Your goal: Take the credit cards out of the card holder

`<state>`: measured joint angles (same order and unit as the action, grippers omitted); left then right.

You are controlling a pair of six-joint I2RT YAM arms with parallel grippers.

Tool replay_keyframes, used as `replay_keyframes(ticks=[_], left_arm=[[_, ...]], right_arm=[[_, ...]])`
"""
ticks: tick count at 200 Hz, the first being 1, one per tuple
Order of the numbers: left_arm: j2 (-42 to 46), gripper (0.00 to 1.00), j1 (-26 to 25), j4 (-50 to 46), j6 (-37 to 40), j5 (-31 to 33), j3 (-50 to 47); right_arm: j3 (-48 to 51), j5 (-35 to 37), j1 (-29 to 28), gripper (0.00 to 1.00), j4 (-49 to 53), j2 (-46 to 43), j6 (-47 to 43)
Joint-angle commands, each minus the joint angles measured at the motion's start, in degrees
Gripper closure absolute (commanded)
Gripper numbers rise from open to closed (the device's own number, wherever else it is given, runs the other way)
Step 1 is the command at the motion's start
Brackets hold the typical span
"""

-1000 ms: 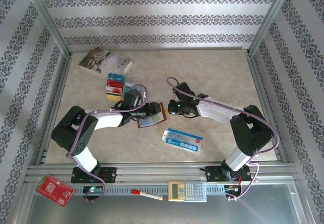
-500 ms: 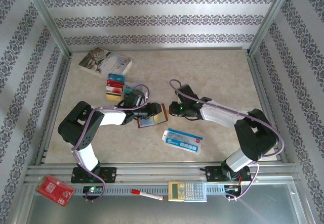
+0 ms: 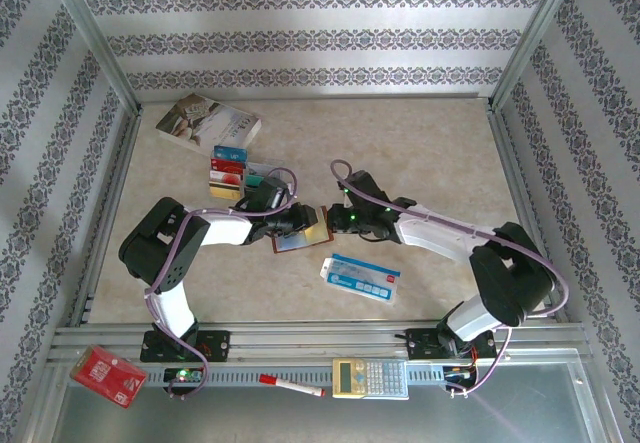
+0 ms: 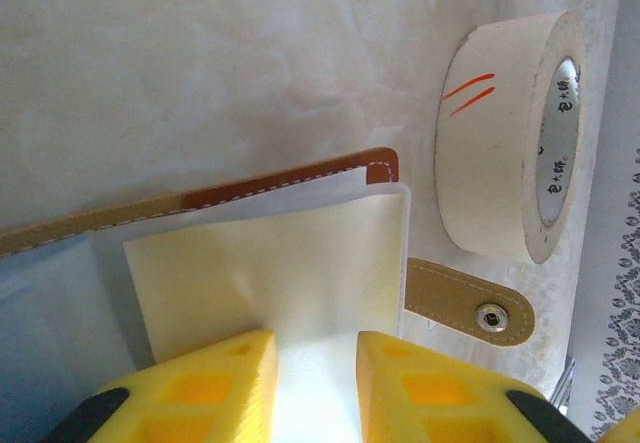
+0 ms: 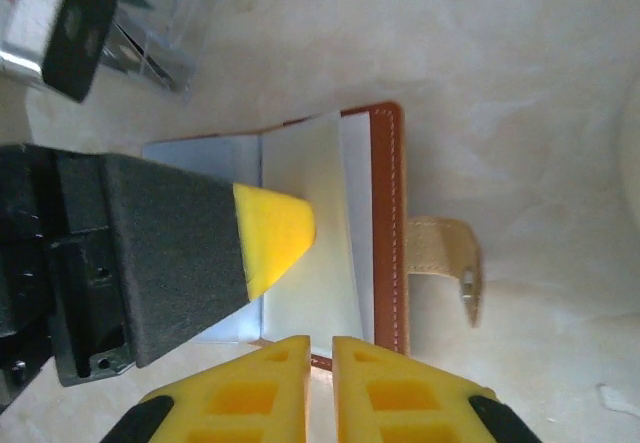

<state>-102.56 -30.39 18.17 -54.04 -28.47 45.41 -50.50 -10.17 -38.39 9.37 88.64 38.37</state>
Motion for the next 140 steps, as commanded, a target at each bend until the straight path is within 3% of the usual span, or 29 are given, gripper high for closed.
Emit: replay_keyframes(ticks=[1, 92, 140], left_arm=[[-1.1, 0.75, -0.6, -3.8, 1.1, 0.8, 0.8], [1.0, 0.96, -0.6, -2.9, 1.2, 0.8, 0.1], [9.7, 0.96, -0.5, -4.1, 1.3, 5.9, -4.1]], right_arm=[[-1.5, -0.8, -0.2, 0.86, -0.8, 3.7, 2.4], [-5.3, -2.2, -0.5, 0.94, -2.1, 11.5, 2.6], [-4.9, 0.2, -0.6, 0.93, -0.6, 13.1, 3.5]])
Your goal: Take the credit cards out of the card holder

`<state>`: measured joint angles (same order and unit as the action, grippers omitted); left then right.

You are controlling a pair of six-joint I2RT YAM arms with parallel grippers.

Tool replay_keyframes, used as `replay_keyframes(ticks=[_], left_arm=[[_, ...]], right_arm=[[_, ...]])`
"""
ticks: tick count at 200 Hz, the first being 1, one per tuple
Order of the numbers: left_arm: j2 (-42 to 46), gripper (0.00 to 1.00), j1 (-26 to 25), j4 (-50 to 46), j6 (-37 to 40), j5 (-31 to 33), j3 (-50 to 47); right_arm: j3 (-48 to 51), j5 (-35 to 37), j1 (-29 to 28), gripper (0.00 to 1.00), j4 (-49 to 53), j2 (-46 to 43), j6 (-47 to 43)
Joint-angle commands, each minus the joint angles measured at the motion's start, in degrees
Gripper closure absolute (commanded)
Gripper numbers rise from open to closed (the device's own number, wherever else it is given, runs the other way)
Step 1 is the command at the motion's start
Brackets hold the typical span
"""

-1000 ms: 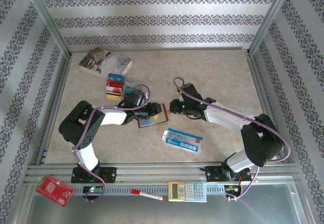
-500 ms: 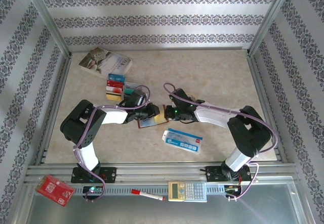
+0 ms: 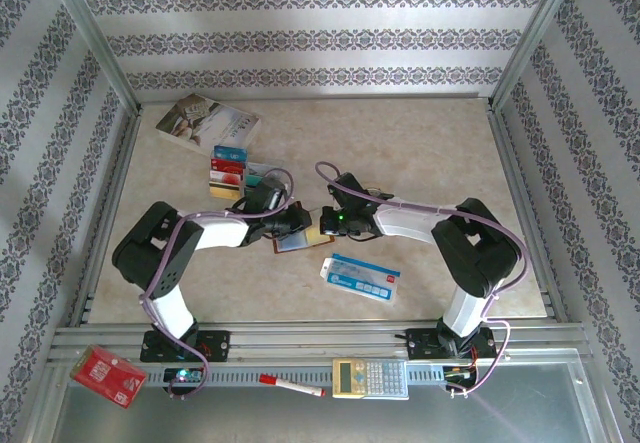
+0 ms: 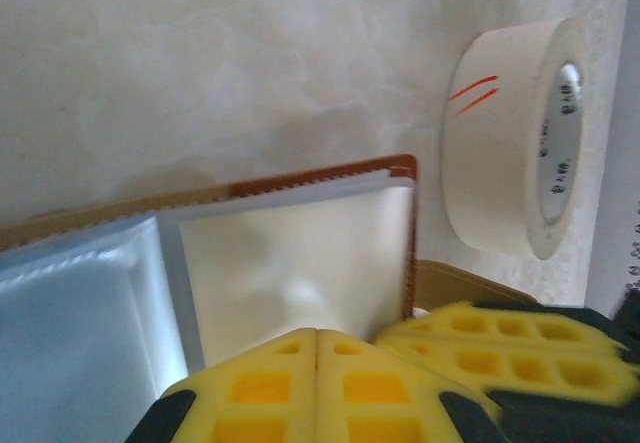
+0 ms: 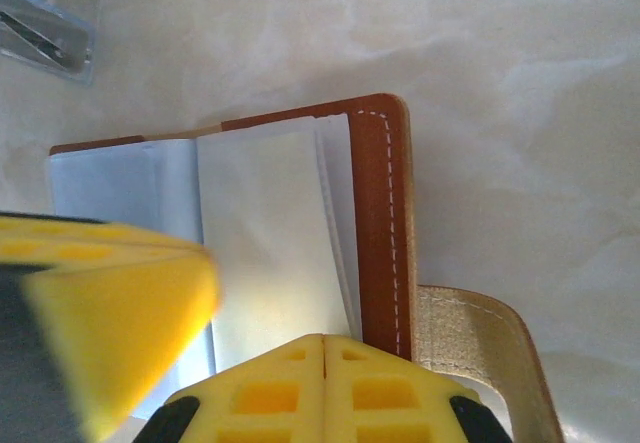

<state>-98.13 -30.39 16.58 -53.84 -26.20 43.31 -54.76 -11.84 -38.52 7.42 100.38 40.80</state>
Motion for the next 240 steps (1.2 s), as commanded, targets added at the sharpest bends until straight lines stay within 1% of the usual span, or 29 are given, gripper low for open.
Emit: replay_keyframes(ticks=[1, 17, 34, 44, 55, 78, 142, 183, 212, 240], left_arm=[[5.5, 0.96, -0.5, -2.7, 1.1, 3.8, -2.1], [9.0, 0.91, 0.0, -8.9, 4.2, 5.7, -2.1], [12.0, 0.83, 0.4, -18.3, 7.7, 10.2, -1.5], [13.3, 0.77, 0.8, -22.0, 8.9, 11.5, -1.5], [14.1, 0.70, 1.4, -24.3, 9.3, 11.6, -1.6], [14.5, 0.64, 1.6, -25.1, 9.0, 10.5, -1.8], [10.9, 0.62, 1.6, -26.3, 9.5, 11.5, 0.3], [8.2, 0.63, 1.5, -25.5, 10.5, 9.5, 1.4], [7.7, 0.65, 1.6, -24.2, 10.1, 8.1, 1.4], [7.3, 0.65, 1.6, -23.7, 10.0, 7.4, 1.7]], right_arm=[[-0.6, 1.9, -0.5, 0.93, 1.3, 1.4, 1.1], [-0.8, 2.3, -0.6, 0.93, 1.9, 1.7, 1.2], [-0.9, 2.4, -0.6, 0.92, 2.1, 2.1, 1.1], [-1.0, 2.3, -0.6, 0.92, 2.2, 2.4, 1.0], [-1.2, 2.3, -0.6, 0.92, 2.2, 2.6, 0.9], [-1.3, 2.7, -0.6, 0.92, 2.5, 2.8, 0.8], [-1.5, 2.9, -0.6, 0.92, 2.9, 3.8, 0.7], [-2.2, 2.0, -0.5, 0.92, 2.8, 4.5, 0.5], [-2.3, 1.8, -0.4, 0.92, 2.9, 4.6, 0.6], [-2.1, 1.6, -0.3, 0.92, 2.8, 4.7, 0.6]])
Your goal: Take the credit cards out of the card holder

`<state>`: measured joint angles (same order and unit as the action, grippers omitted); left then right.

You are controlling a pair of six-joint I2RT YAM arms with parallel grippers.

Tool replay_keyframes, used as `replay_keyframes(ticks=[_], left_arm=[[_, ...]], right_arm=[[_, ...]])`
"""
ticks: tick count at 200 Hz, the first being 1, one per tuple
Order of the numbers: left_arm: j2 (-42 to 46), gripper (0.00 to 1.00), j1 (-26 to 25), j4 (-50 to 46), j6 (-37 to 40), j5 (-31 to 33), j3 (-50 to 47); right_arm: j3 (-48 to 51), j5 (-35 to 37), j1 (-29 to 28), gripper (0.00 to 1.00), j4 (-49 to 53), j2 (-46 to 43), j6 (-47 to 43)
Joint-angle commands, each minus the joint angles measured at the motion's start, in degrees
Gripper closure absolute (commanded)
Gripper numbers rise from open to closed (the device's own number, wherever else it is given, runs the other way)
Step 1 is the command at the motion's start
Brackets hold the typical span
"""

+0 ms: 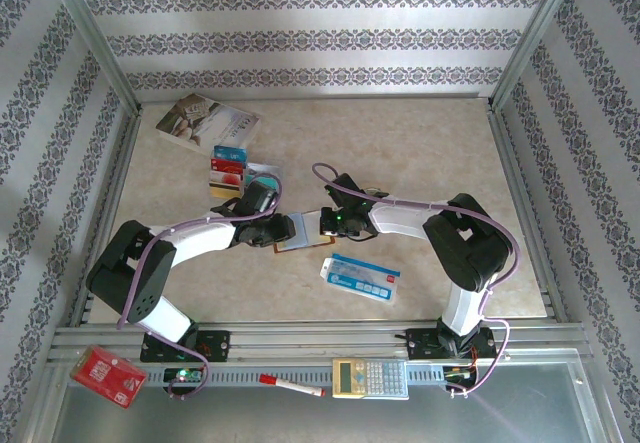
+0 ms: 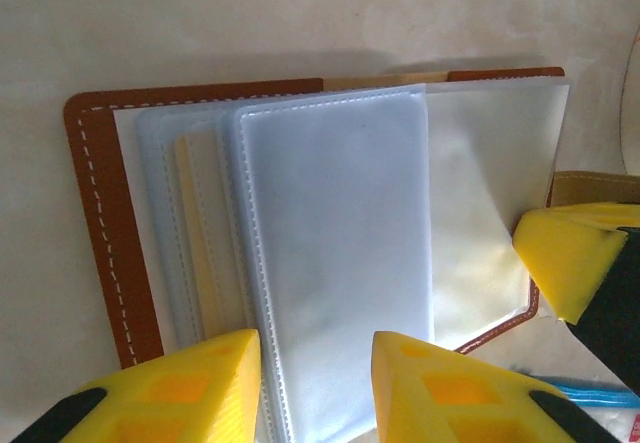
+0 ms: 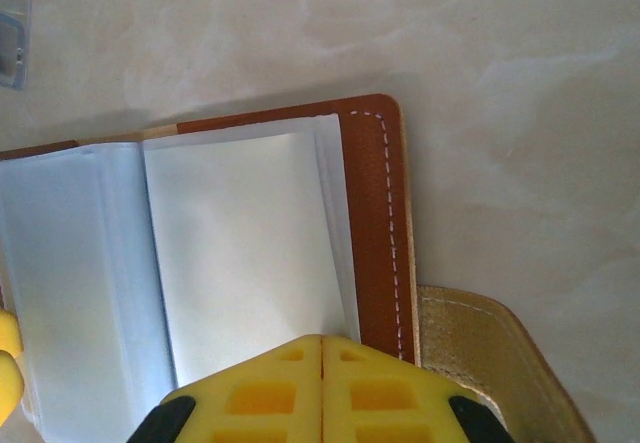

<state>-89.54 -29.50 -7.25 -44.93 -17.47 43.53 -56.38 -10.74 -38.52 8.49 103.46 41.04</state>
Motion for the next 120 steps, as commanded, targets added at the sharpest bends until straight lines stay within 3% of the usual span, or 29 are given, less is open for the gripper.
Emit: replay_keyframes(ticks=[1, 120], left_arm=[[-1.3, 0.65, 0.7, 0.0, 1.0, -1.3, 1.5], [-3.4, 0.65, 0.6, 9.3, -1.8, -9.6, 1.0]], right_arm=[[-0.5, 0.5, -0.3, 0.92, 1.7, 1.6, 0.4], [0.2, -0.1, -0.2, 0.92, 1.1, 1.2, 0.5]])
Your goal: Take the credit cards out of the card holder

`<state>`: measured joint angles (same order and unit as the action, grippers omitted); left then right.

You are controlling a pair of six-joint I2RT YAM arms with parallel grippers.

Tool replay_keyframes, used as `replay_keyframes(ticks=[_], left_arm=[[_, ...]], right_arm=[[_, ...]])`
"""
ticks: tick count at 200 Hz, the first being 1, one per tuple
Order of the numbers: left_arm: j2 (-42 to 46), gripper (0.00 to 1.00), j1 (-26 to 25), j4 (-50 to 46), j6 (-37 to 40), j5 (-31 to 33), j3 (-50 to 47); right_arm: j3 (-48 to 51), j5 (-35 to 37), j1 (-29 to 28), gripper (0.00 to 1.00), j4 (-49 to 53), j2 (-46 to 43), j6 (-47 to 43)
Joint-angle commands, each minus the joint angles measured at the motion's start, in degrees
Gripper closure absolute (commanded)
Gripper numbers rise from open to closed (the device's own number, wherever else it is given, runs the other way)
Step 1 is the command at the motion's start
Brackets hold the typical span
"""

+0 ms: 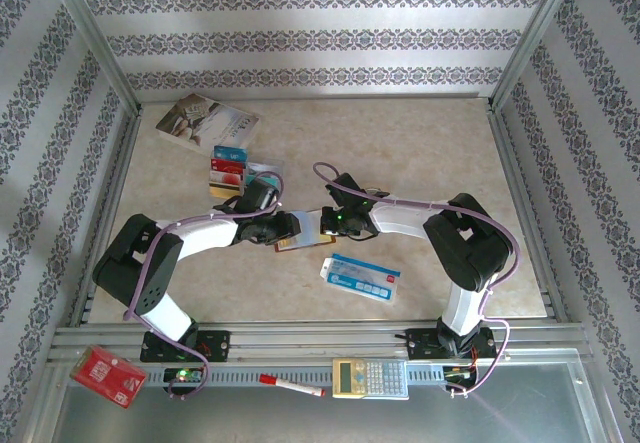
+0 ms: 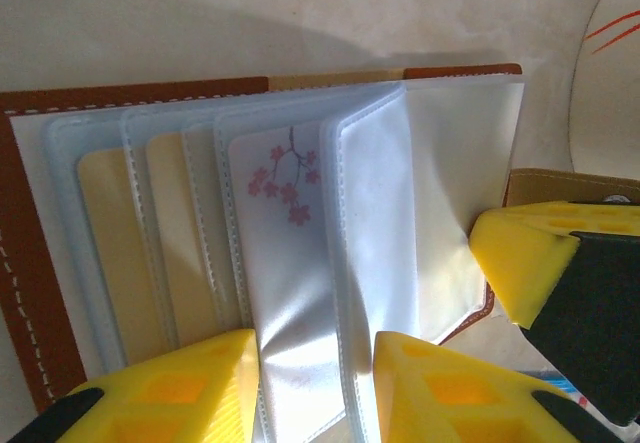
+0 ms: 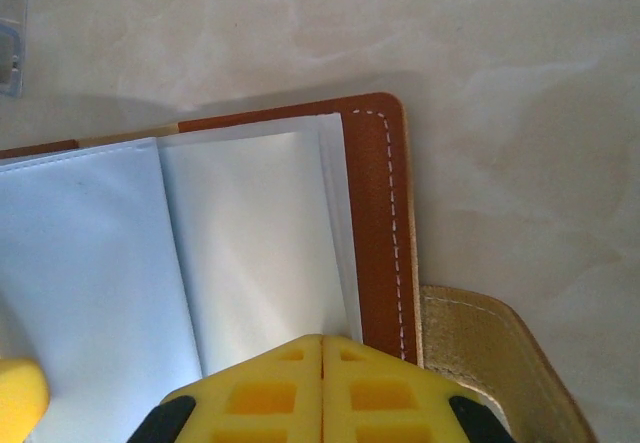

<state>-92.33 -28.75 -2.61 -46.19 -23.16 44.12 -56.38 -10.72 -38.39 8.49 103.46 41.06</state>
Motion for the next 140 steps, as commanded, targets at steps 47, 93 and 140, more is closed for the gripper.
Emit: replay_keyframes(ticks=[47, 93, 140], left_arm=[[-0.2, 0.66, -0.1, 8.6, -0.7, -7.7, 0.3], [-0.1, 0.66, -0.1, 7.3, 0.1, -7.0, 0.5], [0.2, 0.68, -0.1, -1.2, 2.5, -1.0, 1.8]], right_arm=[[0.4, -0.2, -0.2, 0.92, 0.8, 1.2, 0.6], [0.4, -0.1, -0.1, 0.92, 0.7, 0.9, 0.6], [1.3, 0.9, 1.1, 0.92, 0.9, -2.7, 0.3]])
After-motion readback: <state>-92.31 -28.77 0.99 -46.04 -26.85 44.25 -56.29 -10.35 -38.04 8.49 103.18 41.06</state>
